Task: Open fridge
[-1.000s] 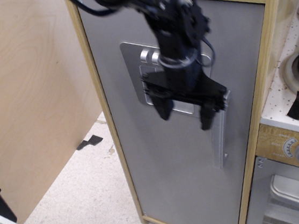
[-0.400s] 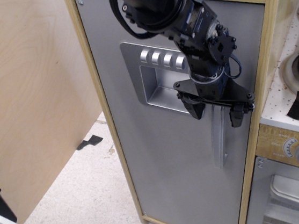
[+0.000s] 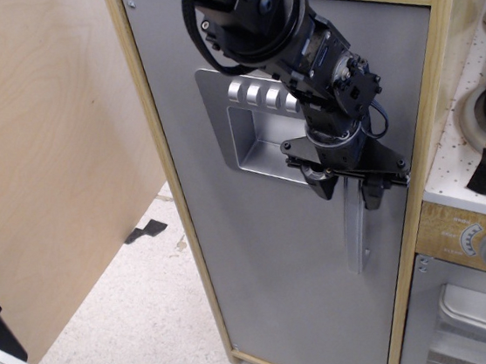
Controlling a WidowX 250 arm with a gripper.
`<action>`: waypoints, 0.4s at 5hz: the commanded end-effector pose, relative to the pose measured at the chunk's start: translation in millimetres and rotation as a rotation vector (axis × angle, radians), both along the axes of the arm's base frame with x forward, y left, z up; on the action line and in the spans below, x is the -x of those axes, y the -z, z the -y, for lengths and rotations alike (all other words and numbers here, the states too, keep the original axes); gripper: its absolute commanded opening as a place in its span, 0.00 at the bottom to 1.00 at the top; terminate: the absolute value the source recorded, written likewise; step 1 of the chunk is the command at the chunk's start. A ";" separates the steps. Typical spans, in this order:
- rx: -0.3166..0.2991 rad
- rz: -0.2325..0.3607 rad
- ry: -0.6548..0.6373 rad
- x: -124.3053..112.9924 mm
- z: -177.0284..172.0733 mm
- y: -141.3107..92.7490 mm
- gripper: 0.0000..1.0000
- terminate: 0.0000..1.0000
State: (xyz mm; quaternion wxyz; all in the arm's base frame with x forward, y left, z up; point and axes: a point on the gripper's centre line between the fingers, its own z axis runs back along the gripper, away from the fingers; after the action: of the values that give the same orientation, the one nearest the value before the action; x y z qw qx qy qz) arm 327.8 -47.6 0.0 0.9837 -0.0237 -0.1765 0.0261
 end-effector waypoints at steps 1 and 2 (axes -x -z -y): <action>0.002 0.047 -0.008 -13.7 -2.7 -18.4 0.00 0.00; 0.008 0.009 -0.035 2.6 -0.6 -19.3 0.00 0.00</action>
State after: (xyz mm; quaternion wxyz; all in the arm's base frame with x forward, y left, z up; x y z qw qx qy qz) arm 315.7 -46.6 0.2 0.9873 -0.0191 -0.1544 0.0316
